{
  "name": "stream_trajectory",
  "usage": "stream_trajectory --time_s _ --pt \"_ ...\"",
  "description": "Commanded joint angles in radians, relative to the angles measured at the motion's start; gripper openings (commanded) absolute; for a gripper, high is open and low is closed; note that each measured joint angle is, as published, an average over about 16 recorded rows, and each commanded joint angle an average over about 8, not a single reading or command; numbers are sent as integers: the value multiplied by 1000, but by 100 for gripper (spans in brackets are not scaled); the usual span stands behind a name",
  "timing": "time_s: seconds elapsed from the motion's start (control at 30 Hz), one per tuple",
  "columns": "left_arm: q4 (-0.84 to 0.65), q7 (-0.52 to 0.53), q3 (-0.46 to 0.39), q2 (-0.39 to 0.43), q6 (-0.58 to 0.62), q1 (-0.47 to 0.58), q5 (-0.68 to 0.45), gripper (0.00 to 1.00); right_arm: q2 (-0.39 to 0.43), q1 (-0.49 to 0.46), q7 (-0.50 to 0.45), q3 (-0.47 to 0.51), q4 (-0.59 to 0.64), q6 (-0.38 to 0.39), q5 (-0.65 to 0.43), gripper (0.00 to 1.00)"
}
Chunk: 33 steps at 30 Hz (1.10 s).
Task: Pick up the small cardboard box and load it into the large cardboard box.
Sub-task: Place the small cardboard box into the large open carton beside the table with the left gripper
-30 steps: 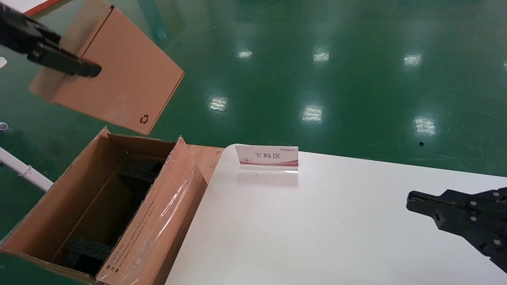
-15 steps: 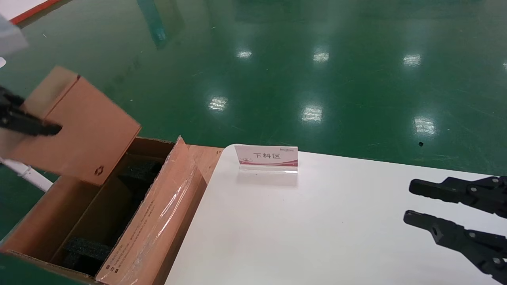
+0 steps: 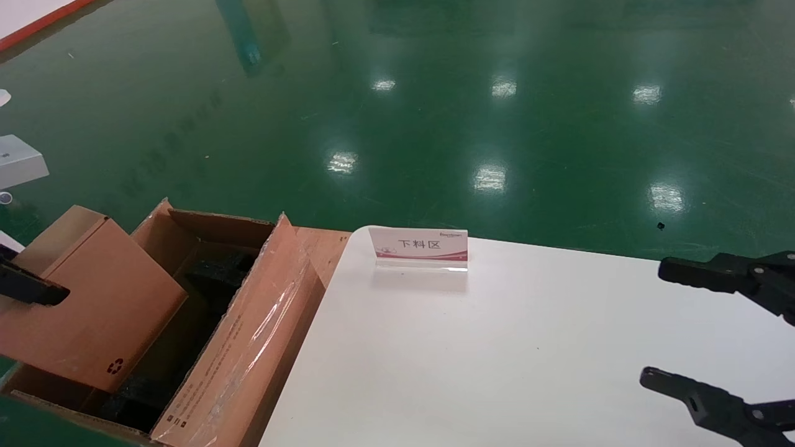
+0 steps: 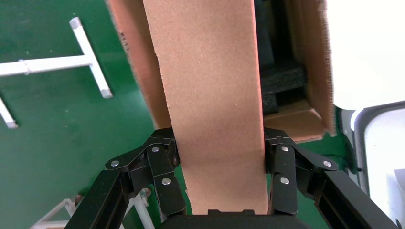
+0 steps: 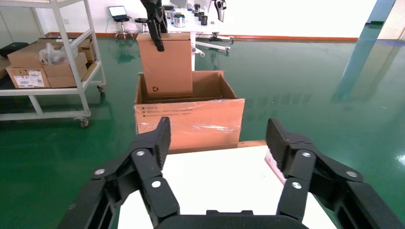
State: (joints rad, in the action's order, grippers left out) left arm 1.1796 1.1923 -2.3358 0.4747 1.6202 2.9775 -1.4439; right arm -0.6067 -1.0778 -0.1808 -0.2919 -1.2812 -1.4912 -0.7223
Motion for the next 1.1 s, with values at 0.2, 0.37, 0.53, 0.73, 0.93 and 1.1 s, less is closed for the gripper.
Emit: stream_trajectory --time_s 0.2,0.37,0.53,0.73,0.93,1.1 --pt "2 1 50 -39 -51 -72 -46 0 0 0 0 0 0 0 0 100" --pt "14 11 87 -65 -67 -113 -71 0 0 0 0 -1 0 0 0 100" --pt "26 24 95 -87 -74 -138 -85 0 0 0 1 -1 0 0 1 100" --pt "30 39 89 -104 -87 -161 -109 0 1 0 1 -1 0 1 1 100" --pt "35 52 79 -120 -113 -188 -134 0 1 0 1 -2 0 1 1 100" --pt "33 56 71 -123 -139 -213 -148 0 1 0 1 -2 0 1 1 100"
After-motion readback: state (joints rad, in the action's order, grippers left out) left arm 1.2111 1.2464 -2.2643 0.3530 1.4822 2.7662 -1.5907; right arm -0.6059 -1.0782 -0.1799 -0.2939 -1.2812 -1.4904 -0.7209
